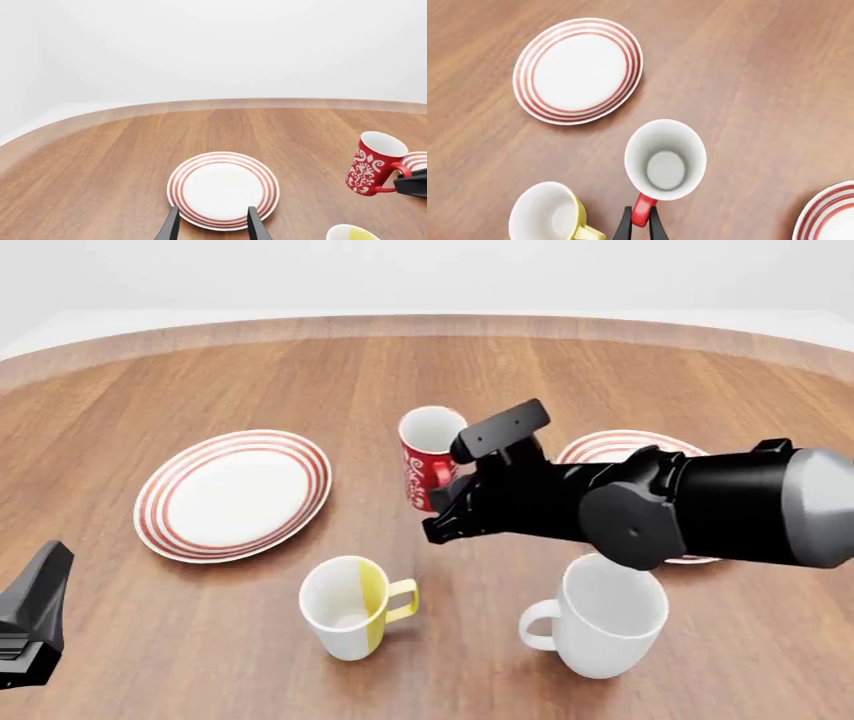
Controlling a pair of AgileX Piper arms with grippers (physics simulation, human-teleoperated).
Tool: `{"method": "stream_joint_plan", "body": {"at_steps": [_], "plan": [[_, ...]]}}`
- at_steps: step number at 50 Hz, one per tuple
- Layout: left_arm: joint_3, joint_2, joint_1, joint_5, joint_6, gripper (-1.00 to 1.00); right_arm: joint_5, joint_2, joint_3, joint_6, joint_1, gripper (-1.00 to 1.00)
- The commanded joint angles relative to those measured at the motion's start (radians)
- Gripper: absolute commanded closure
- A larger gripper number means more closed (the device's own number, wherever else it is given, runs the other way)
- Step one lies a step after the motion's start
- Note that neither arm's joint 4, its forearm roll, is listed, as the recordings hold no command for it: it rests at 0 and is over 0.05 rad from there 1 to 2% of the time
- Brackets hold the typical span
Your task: Put the red mug on the left plate.
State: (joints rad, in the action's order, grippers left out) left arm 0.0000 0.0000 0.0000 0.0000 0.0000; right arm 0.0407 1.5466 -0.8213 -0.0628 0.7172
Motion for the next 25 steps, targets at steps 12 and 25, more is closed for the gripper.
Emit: {"method": "stream_joint_plan", "body": {"at_steps": [12, 25], "plan": [[0.0, 0.0, 0.0, 0.0, 0.0, -1.0, -0.072, 0.054, -0.166, 0.043, 0.013, 1.0], [0.0, 0.0, 0.0, 0.0, 0.0, -1.0, -0.102, 0.11, -0.26, 0.048, 0.031, 1.0]]}}
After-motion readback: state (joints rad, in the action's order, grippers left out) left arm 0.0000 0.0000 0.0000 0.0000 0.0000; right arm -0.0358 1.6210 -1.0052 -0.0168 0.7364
